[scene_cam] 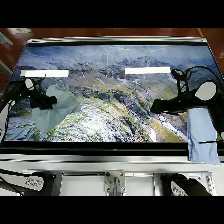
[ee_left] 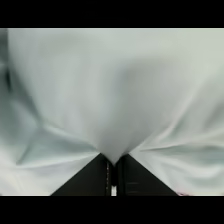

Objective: Fold the shirts.

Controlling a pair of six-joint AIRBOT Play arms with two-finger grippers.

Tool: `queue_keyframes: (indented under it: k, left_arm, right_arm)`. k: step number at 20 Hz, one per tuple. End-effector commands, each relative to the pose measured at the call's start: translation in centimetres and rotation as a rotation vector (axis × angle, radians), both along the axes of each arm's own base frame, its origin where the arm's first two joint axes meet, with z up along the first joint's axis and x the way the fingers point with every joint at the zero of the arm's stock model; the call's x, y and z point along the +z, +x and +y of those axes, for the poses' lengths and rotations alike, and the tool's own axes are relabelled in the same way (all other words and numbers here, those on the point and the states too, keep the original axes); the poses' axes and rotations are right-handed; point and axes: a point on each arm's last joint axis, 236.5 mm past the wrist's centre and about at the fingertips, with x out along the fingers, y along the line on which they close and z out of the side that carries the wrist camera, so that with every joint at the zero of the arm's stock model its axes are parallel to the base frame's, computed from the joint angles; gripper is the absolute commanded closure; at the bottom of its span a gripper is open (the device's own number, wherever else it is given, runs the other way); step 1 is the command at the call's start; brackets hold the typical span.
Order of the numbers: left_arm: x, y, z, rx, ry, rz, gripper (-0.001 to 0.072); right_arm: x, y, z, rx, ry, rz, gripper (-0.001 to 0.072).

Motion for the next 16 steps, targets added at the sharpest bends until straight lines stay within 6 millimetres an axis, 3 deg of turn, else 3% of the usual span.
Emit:
queue_keyframes:
  k: [1,3,6,7,9,11,13,14,16]
  left_arm:
    - [10.3,3.8,-2.7,-0.100,0.018,-0.282,0.0676]
    - [20.7,3.7,-6.2,-0.186,0.021,-0.513,0.0677]
    - [35.8,-1.2,-11.4,-0.280,-0.036,-0.893,0.0676]
    - [39.8,-3.6,-12.9,-0.310,-0.069,-1.006,0.0676]
    - [44.5,-7.8,-15.4,-0.339,-0.191,-1.130,0.0676]
    - [46.1,-10.5,-18.2,-0.375,-0.335,-1.145,0.0676]
    - [45.5,-11.5,-21.6,-0.440,-0.435,-1.102,0.0676]
    - [44.3,-11.5,-23.3,-0.474,-0.454,-1.064,0.0676]
    - [39.5,-11.0,-27.1,-0.546,-0.471,-0.938,0.0676]
  right_arm:
    - [0.1,0.3,0.0,0.035,-0.010,-0.025,0.0108]
    - [0.2,0.3,0.1,0.061,-0.014,-0.035,0.0107]
    - [1.8,0.0,0.3,0.074,-0.008,-0.051,0.0104]
    - [3.0,0.3,0.1,0.073,-0.013,-0.085,0.0104]
    - [6.1,0.7,-0.4,0.068,-0.038,-0.178,0.0104]
    - [9.7,0.7,-1.4,0.060,-0.076,-0.279,0.0104]
    - [12.8,0.1,-2.0,0.050,-0.096,-0.366,0.0104]
    - [13.9,-0.4,-2.0,0.046,-0.096,-0.395,0.0104]
    - [15.0,-1.6,-2.2,0.047,-0.101,-0.424,0.0104]
